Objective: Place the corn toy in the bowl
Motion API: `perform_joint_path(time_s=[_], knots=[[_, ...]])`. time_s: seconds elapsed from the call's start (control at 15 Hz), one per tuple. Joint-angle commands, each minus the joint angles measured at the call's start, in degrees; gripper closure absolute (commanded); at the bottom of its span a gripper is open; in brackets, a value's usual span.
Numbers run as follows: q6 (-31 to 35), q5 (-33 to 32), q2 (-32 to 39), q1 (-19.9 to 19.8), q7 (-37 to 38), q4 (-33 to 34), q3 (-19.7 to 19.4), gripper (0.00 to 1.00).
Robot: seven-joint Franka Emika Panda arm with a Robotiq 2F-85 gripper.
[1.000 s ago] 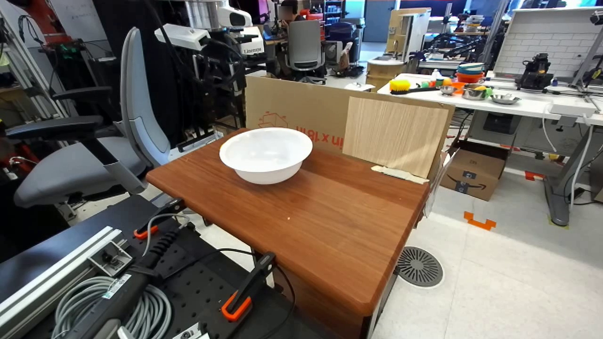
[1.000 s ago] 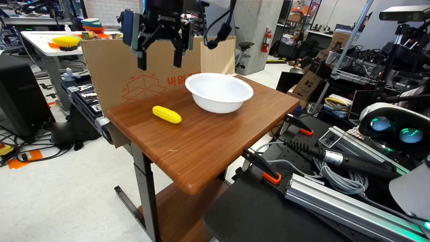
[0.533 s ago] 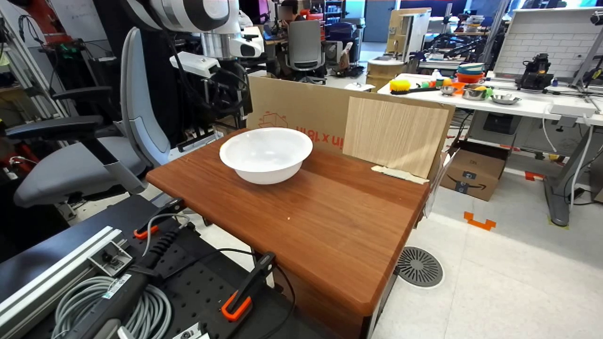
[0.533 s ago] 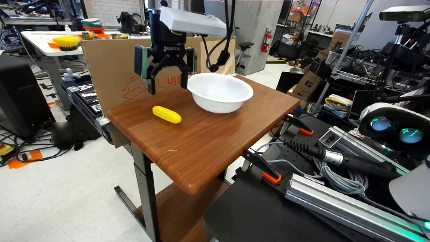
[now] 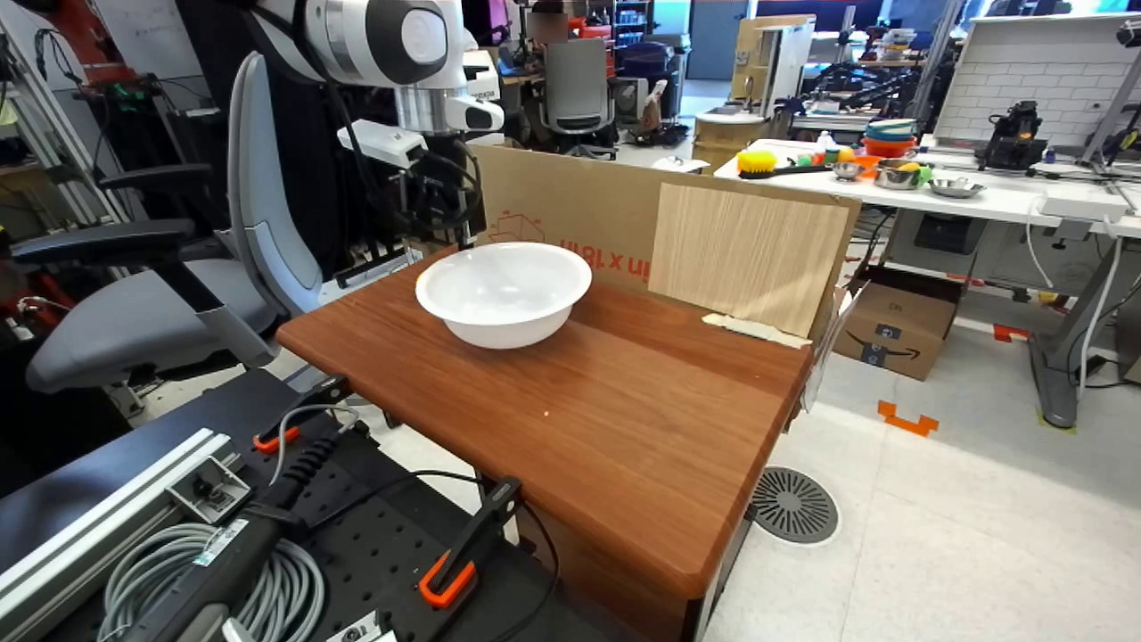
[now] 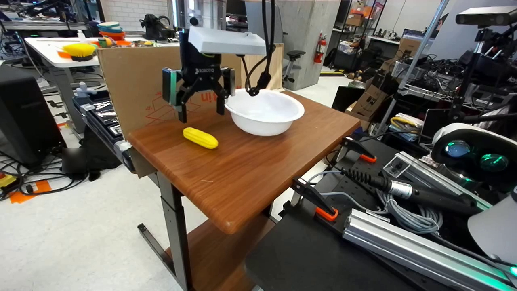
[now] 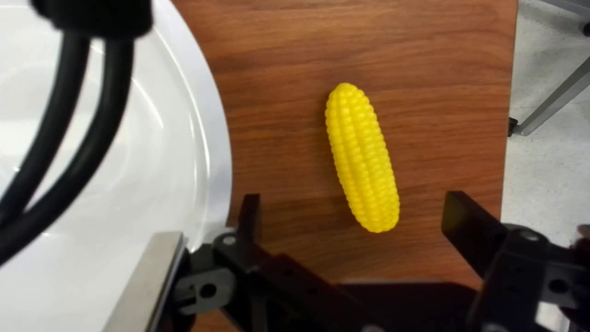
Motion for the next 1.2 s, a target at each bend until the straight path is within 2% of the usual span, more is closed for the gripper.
perform_joint_path(time_s=[0.0, 0.33, 0.87, 0.93, 1.0, 1.13], knots=[[-1.1, -1.69, 2.17, 2.43, 2.39, 3.25, -1.25, 0.0], [-1.25, -0.73, 2.97, 2.92, 3.19, 3.55, -1.0, 0.0], [-1.75, 3.37, 4.79, 1.18, 4.63, 3.01, -0.9, 0.0], [-1.74, 3.51, 4.82, 1.25, 4.84, 3.09, -0.94, 0.08], [-1.61, 3.44, 4.7, 1.37, 5.03, 3.04, -1.01, 0.28], [-1.64, 3.49, 4.66, 1.33, 5.33, 3.19, -1.11, 0.43]])
